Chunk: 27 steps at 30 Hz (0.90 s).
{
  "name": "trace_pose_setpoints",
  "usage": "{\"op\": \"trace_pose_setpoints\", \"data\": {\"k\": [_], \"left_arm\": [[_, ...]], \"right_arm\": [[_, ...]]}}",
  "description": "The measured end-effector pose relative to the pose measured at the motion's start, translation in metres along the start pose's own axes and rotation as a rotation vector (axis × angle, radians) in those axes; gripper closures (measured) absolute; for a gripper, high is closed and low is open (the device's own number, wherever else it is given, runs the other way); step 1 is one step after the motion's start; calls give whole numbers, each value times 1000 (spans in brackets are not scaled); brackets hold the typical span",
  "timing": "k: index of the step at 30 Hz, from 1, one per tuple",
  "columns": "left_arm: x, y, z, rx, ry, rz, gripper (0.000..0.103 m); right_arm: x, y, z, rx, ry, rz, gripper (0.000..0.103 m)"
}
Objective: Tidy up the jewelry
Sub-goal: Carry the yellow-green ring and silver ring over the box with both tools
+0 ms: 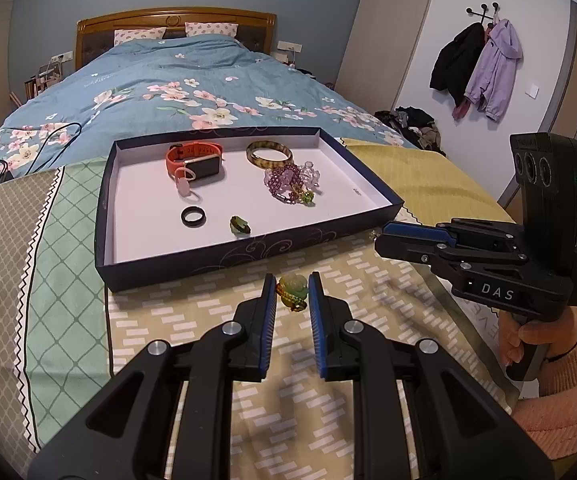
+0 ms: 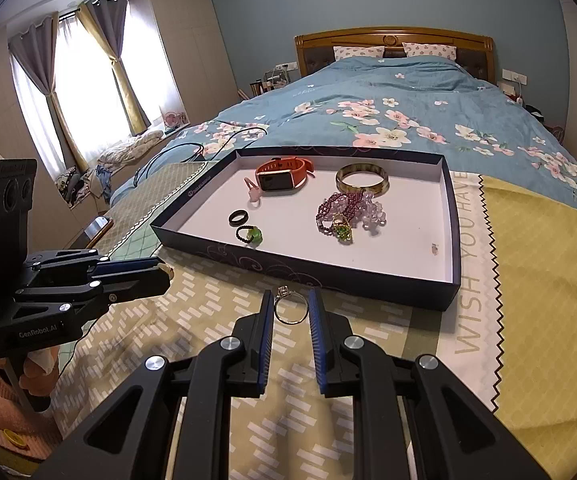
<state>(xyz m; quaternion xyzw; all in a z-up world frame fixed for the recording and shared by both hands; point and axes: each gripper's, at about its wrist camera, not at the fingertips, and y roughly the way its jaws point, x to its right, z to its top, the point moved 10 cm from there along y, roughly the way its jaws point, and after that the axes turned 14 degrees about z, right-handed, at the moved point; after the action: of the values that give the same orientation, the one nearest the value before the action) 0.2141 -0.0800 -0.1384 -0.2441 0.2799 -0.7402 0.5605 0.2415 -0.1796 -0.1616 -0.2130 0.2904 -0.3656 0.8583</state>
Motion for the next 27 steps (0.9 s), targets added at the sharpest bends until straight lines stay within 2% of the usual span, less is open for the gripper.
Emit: {"op": "trace_pose_setpoints", "data": {"k": [27], "left_arm": [[-6,-2,25,47,-6,18,86]], "right_arm": [[1,0,16,29,-25,0,87]]}}
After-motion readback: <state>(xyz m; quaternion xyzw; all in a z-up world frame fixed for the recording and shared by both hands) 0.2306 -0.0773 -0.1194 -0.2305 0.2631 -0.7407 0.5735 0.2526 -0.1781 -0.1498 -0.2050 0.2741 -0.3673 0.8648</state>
